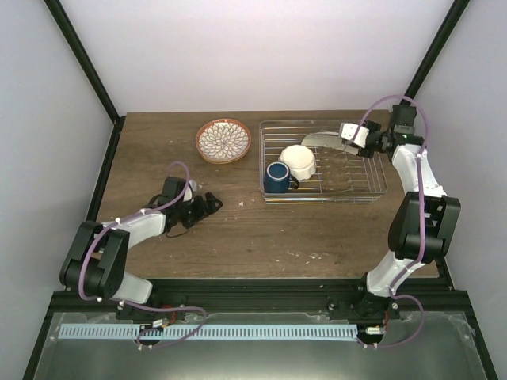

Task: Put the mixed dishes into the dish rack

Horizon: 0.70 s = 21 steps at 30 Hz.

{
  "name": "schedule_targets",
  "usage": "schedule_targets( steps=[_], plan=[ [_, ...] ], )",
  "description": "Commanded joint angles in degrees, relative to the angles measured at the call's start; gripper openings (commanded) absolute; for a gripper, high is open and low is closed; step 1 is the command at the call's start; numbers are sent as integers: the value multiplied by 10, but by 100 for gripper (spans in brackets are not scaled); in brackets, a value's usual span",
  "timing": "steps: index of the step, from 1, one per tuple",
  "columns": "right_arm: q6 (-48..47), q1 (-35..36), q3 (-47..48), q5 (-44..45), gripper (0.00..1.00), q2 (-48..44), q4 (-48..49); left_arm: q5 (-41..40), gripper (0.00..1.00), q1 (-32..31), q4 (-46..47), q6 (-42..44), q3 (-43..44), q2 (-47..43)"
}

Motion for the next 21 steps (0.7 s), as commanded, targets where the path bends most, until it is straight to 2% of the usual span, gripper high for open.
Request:
schedule_targets(
  steps=[1, 21],
  plan=[
    [-4, -5, 11, -1, 1, -11, 78, 11, 100, 4, 9, 8, 12, 15],
    [13, -5, 22, -26, 1, -81, 88, 27, 100, 5, 25, 11, -1, 17]
  ],
)
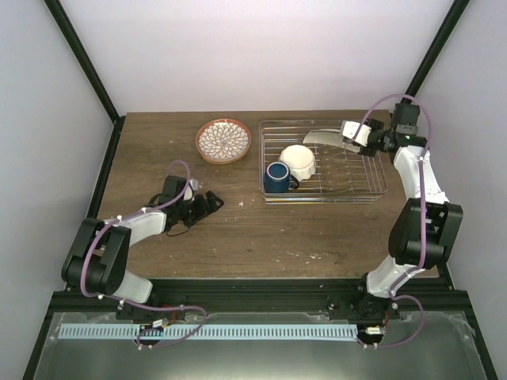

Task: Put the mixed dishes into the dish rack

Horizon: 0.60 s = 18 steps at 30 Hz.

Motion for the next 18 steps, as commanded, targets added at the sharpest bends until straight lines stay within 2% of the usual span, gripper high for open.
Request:
schedule_targets(
  steps=[1, 18],
  plan=[
    [6, -5, 32, -41, 1, -60, 82, 8, 100, 3, 7, 8, -8, 1],
    [-16, -5, 62, -27, 1, -63, 73, 13, 100, 7, 12, 10, -4, 16]
  ],
)
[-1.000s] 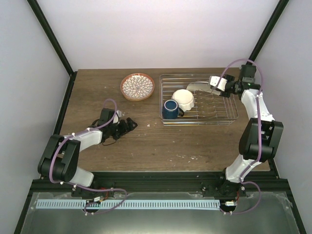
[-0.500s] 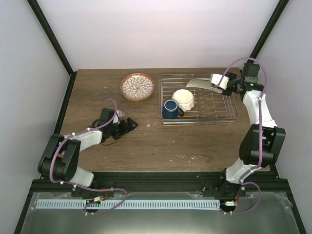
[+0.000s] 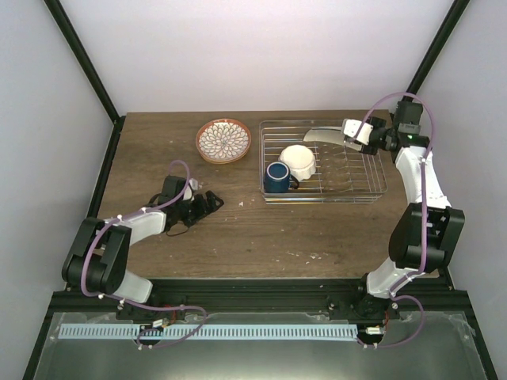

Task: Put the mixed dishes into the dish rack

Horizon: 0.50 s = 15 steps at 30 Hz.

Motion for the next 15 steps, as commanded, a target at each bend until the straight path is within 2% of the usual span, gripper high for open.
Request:
schedule_targets(
  steps=[1, 15],
  plan=[
    [-19, -5, 53, -27, 1, -43, 83, 9, 100, 3, 9, 10, -2, 18],
    [4, -5, -25, -28, 1, -100, 124, 3, 100, 3, 6, 14, -1, 17]
  ],
)
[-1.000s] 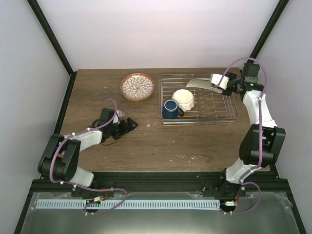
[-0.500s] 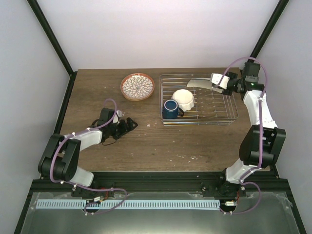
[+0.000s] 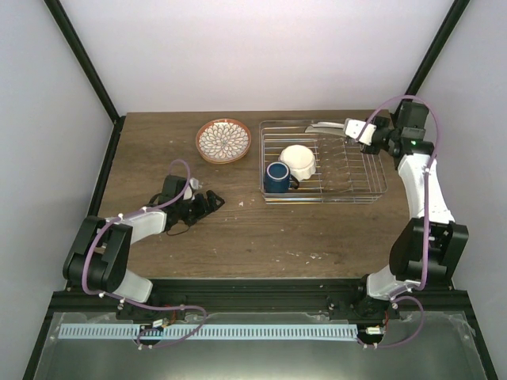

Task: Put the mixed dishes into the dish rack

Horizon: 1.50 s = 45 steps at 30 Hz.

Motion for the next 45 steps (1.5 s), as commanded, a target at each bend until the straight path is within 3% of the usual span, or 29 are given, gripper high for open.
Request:
schedule_targets(
  steps=[1, 23, 45],
  plan=[
    [0, -5, -3, -26, 1, -52, 108, -6, 100, 2, -12, 13, -1, 7],
    [-72, -8, 56, -21, 1, 44, 118, -30, 100, 6, -47, 24, 31, 6],
    [-53, -8, -2, -45, 1, 121, 200, -39, 100, 8, -55, 24, 41, 19]
  ],
)
